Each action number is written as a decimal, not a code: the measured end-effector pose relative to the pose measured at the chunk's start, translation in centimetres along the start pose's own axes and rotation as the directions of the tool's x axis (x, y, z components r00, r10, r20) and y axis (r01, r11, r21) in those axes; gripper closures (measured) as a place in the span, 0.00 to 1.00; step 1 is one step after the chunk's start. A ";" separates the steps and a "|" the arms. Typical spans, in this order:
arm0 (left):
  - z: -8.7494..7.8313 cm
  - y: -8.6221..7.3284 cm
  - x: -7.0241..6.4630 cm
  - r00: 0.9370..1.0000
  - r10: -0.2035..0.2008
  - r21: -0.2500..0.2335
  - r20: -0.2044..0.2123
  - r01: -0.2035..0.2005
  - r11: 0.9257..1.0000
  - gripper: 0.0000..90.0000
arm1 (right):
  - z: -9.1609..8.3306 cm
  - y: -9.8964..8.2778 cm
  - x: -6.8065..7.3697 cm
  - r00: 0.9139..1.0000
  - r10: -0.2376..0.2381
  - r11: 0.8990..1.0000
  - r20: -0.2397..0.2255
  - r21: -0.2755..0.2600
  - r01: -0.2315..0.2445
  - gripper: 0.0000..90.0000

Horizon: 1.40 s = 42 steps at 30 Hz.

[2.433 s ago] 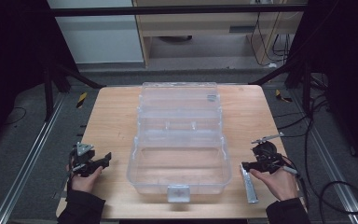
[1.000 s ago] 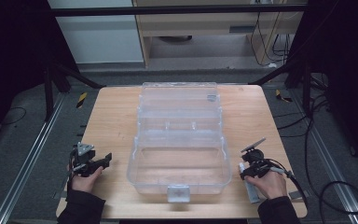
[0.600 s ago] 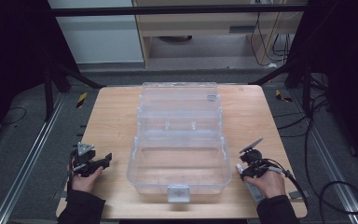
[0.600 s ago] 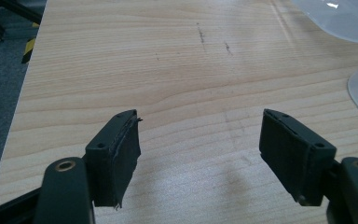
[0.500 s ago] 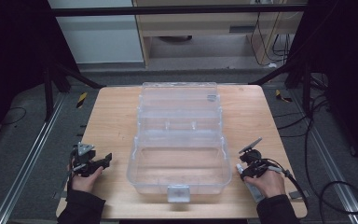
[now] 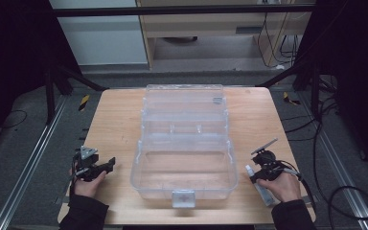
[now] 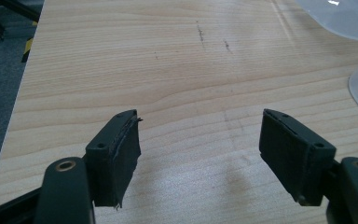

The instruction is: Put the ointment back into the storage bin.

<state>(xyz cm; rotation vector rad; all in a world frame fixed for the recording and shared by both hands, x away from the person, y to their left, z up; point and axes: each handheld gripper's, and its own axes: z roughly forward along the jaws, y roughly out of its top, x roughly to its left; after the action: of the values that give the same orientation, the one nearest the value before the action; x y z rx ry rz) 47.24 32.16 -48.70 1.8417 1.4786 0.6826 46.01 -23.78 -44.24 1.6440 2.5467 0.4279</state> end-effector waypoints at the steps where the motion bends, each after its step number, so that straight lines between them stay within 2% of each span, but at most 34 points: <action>1: 0.0 0.0 0.0 1.000 0.001 0.000 0.000 -0.001 1.000 0.31 | -0.4 -0.1 -0.1 1.000 -0.007 1.000 0.002 -0.020 0.007 0.77; 4: 0.0 0.0 0.0 1.000 0.001 0.002 -0.001 -0.001 1.000 0.31 | -1.3 -0.1 -0.2 1.000 -0.028 0.996 -0.009 -0.085 0.027 0.77; 6: 0.0 0.0 0.0 1.000 -0.001 0.002 0.000 0.001 1.000 0.31 | -1.9 -0.1 -0.3 1.000 -0.026 0.992 -0.014 -0.122 0.024 0.77; 10: 0.0 0.0 0.0 1.000 0.001 0.000 0.001 -0.001 1.000 0.31 | -3.2 0.1 -0.2 0.999 -0.043 0.980 -0.014 -0.196 0.039 0.77; 13: 0.0 -0.1 0.0 1.000 0.000 0.002 0.003 0.000 1.000 0.32 | -4.0 0.2 0.1 0.997 -0.071 0.965 -0.012 -0.253 0.065 0.78; 16: 0.0 -0.1 0.1 1.000 -0.002 0.003 0.004 0.002 1.000 0.32 | -4.8 0.4 0.3 0.993 -0.116 0.944 -0.005 -0.313 0.108 0.77; 21: 0.1 -0.1 0.0 1.000 0.001 0.005 0.005 -0.001 1.000 0.32 | -6.1 0.7 0.6 0.990 -0.141 0.917 0.001 -0.377 0.131 0.78; 25: 0.1 -0.1 0.0 1.000 0.001 0.009 0.005 -0.001 1.000 0.32 | -7.1 1.0 0.7 0.985 -0.170 0.896 0.005 -0.416 0.157 0.78; 26: 0.1 -0.1 0.0 1.000 0.001 0.010 0.005 -0.001 1.000 0.32 | -7.4 1.1 0.8 0.985 -0.174 0.893 0.005 -0.420 0.160 0.77; 28: 0.1 -0.1 0.0 1.000 -0.002 0.010 0.005 0.002 1.000 0.32 | -7.9 1.2 0.8 0.981 -0.193 0.881 0.007 -0.439 0.177 0.78; 33: 0.2 -0.1 0.0 1.000 0.001 0.013 0.005 -0.001 1.000 0.32 | -9.3 1.7 1.4 0.973 -0.229 0.862 0.005 -0.463 0.205 0.77; 37: 0.2 -0.1 0.0 1.000 0.000 0.013 0.006 0.000 1.000 0.32 | -10.2 2.3 2.3 0.960 -0.279 0.845 0.011 -0.473 0.251 0.77; 42: 0.2 -0.1 0.1 1.000 -0.001 0.015 0.006 0.001 1.000 0.32 | -10.9 3.2 3.4 0.941 -0.340 0.832 -0.001 -0.466 0.300 0.78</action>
<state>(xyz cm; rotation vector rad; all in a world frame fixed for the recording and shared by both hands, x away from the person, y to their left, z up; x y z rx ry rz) 47.36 32.20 -48.90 1.8524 1.4845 0.6664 45.07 -21.56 -32.65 1.0288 2.4465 0.9913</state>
